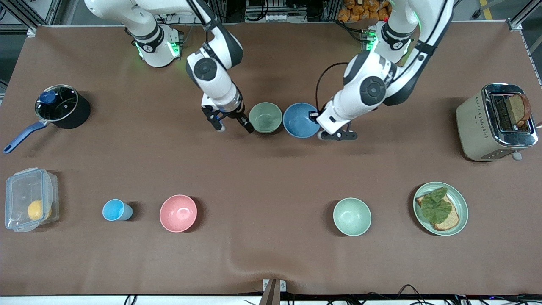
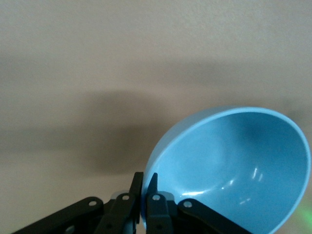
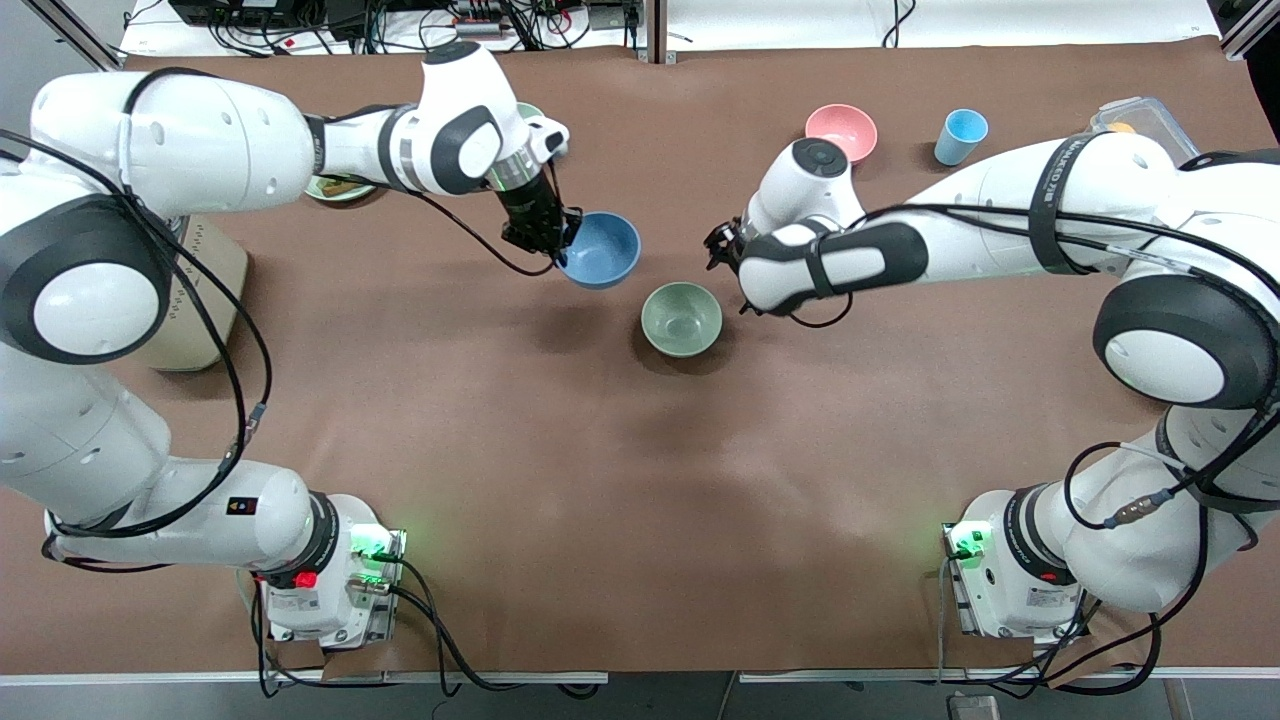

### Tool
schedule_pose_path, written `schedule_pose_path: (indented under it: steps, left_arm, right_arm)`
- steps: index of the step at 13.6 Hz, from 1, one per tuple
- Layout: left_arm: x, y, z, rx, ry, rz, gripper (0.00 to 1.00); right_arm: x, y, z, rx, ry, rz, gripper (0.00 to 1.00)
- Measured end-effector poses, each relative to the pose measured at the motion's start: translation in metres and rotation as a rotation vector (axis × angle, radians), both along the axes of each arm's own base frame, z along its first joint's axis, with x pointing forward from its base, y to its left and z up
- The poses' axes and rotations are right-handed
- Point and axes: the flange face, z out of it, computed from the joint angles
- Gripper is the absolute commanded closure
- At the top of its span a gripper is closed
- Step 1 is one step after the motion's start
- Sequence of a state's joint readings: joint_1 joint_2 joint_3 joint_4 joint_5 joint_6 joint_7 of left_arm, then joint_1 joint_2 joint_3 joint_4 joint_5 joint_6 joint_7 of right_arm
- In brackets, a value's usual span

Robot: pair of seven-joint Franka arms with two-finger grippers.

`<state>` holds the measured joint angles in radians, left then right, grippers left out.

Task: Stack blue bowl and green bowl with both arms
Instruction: 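Lower the blue bowl into the green bowl with the left gripper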

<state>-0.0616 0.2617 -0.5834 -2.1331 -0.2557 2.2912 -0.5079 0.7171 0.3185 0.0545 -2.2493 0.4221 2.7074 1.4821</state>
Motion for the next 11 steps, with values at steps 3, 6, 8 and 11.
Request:
schedule_pose_path:
  steps: [3, 6, 8, 11]
  left_arm:
    - [-0.012, -0.029, -0.005, -0.008, 0.002, 0.022, 1.0]
    - [-0.017, -0.062, -0.011, -0.026, 0.029, 0.046, 1.0]
    - [-0.019, -0.08, -0.018, -0.04, 0.045, 0.054, 1.0]
    - [-0.018, -0.094, -0.032, -0.046, 0.072, 0.058, 1.0]
  right_arm:
    - [0.007, -0.002, -0.026, 0.06, 0.102, -0.177, 0.0]
    - [0.012, -0.001, -0.051, 0.079, 0.159, -0.268, 0.0]
    - [0.012, -0.001, -0.055, 0.08, 0.172, -0.279, 0.0]
    - [0.009, -0.002, -0.056, 0.078, 0.2, -0.226, 0.0]
